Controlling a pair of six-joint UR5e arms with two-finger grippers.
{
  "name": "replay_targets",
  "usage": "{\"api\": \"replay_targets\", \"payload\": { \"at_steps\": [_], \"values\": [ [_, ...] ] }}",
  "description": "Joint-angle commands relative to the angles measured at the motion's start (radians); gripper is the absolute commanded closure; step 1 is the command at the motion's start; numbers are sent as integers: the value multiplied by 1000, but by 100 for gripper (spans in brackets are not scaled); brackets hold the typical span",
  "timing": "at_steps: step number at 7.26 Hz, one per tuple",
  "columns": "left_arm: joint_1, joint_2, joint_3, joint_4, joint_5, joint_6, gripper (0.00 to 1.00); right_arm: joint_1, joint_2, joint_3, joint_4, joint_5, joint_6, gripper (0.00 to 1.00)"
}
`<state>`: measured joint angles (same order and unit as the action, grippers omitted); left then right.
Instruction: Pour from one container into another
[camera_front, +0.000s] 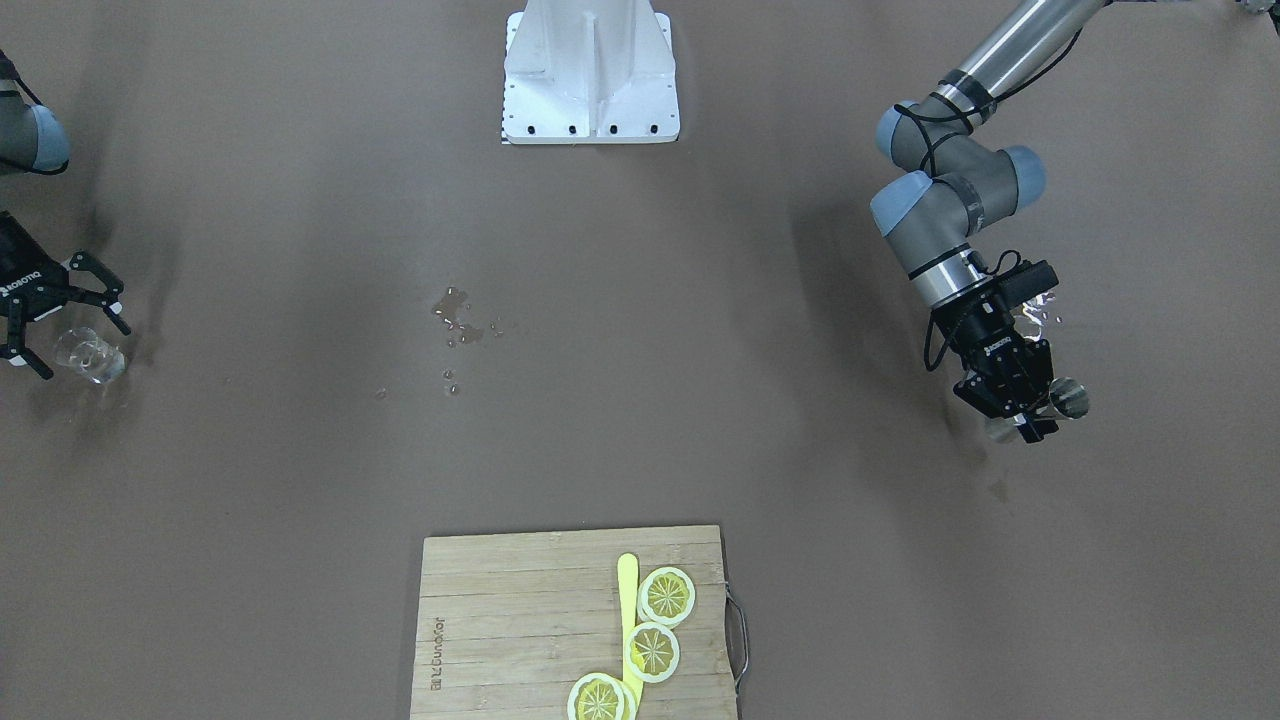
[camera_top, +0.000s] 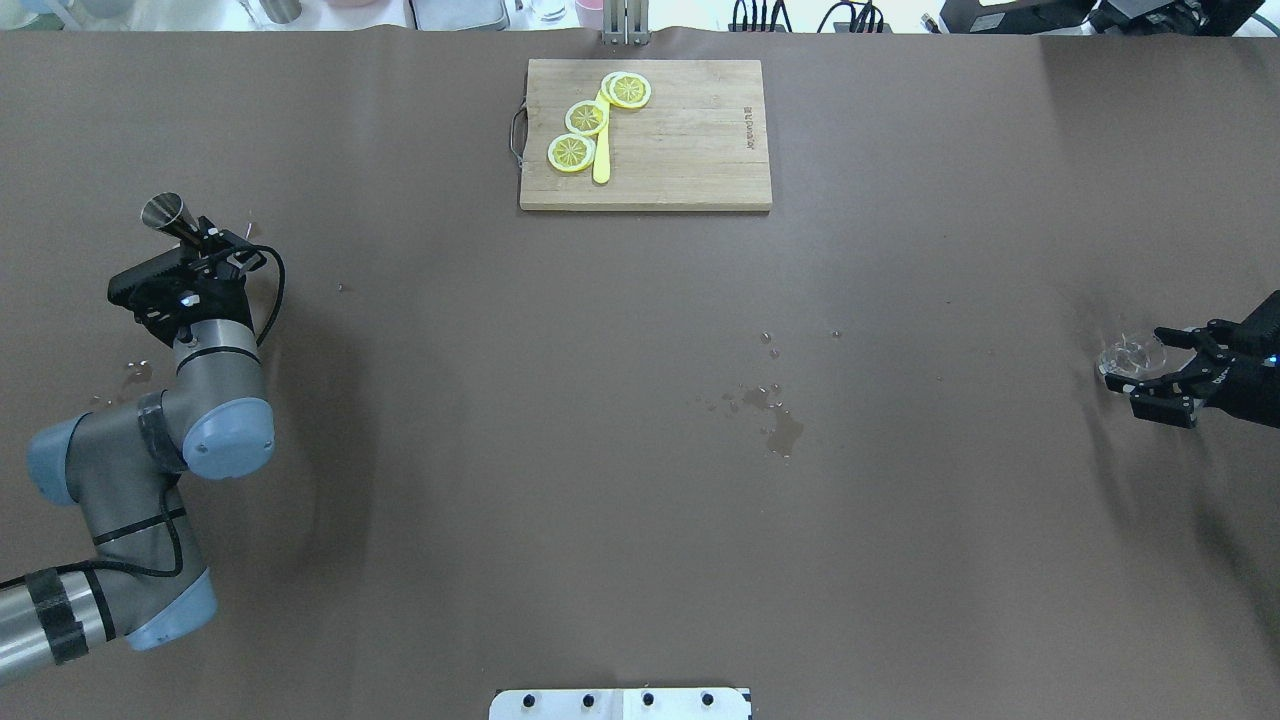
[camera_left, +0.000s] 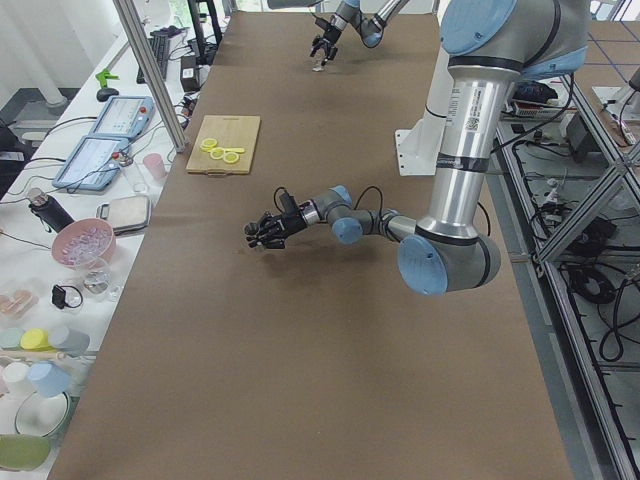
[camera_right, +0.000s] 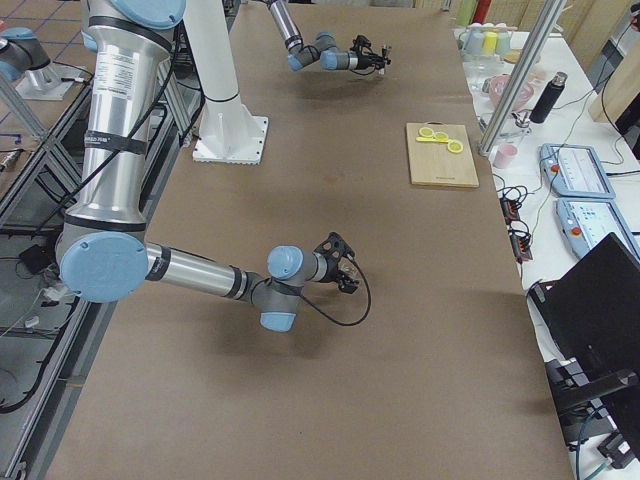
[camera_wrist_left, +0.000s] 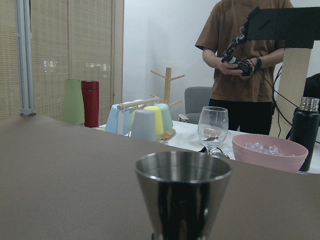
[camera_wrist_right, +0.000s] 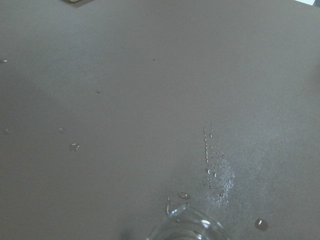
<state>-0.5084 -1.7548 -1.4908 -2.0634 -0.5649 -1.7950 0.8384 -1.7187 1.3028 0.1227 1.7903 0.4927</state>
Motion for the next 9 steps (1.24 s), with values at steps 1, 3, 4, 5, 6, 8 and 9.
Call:
{"api": "replay_targets", "payload": {
  "at_steps": [1, 3, 4, 5, 6, 8, 9],
  "values": [
    [1, 58, -115, -1, 0, 0, 100, -13, 7, -26, 40, -14, -2, 0],
    [30, 96, -189, -6, 3, 0, 100, -12, 7, -57, 64, -11, -3, 0],
    [57, 116, -224, -9, 5, 12, 100, -13, 10, -69, 77, -11, -3, 0],
    [101, 139, -265, -14, 32, 31, 100, -15, 22, -73, 75, -9, 0, 0],
    [137, 140, -275, -24, 71, 52, 100, -15, 24, -74, 75, -9, 0, 0],
    [168, 135, -321, -43, 76, 101, 100, -15, 34, -88, 77, -9, -3, 8],
    [172, 132, -324, -44, 73, 173, 100, -15, 36, -91, 77, -9, 0, 23]
  ]
}}
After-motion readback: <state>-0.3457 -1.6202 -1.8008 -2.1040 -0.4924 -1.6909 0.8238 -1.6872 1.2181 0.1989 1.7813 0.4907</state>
